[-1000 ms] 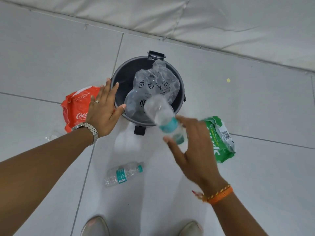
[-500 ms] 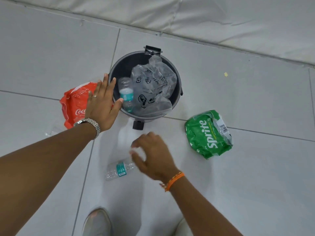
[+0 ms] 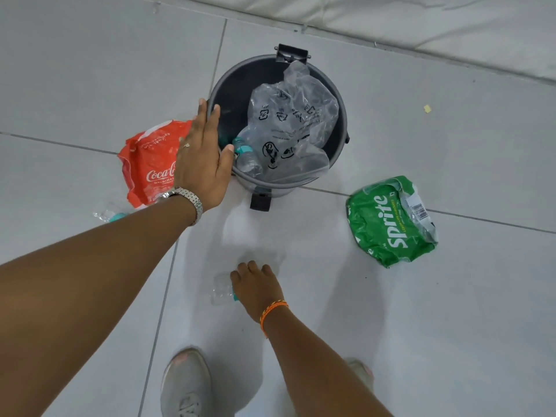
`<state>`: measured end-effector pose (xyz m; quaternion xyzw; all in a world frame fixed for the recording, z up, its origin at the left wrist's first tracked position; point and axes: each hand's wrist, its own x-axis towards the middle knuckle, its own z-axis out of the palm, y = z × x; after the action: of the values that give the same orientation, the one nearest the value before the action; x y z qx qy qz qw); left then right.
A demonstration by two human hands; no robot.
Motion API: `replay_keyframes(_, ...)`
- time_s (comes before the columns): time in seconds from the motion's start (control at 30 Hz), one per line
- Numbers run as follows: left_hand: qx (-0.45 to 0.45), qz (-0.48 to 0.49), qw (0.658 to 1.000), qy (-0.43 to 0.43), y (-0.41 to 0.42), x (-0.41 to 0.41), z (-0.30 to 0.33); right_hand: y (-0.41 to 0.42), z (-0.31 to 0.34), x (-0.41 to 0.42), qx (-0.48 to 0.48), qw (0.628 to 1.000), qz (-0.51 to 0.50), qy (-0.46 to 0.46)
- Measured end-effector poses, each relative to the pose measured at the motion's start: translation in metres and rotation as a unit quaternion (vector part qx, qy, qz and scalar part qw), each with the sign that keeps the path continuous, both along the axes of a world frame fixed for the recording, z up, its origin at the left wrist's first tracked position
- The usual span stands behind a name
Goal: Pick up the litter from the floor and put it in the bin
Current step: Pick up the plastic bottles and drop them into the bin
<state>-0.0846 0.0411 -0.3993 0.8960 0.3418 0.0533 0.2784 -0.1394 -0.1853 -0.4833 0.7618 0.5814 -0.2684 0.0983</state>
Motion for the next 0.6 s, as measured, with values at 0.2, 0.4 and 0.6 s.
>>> replay_keyframes(0.2,-0.007,-0.021,0.999,0.03,0.004,-0.002,0.006,-0.021,0.089,0.042,0.145,0.945,-0.242,0.168)
replay_keyframes(0.4,-0.021,-0.032,0.998,0.045,0.005,-0.001,0.011,0.006,0.224,0.122,0.352,0.817,-0.417,0.186)
replay_keyframes(0.6,-0.025,-0.032,0.998,0.057,0.007,-0.001,0.014,0.032,0.221,0.186,0.412,0.746,-0.502,0.149)
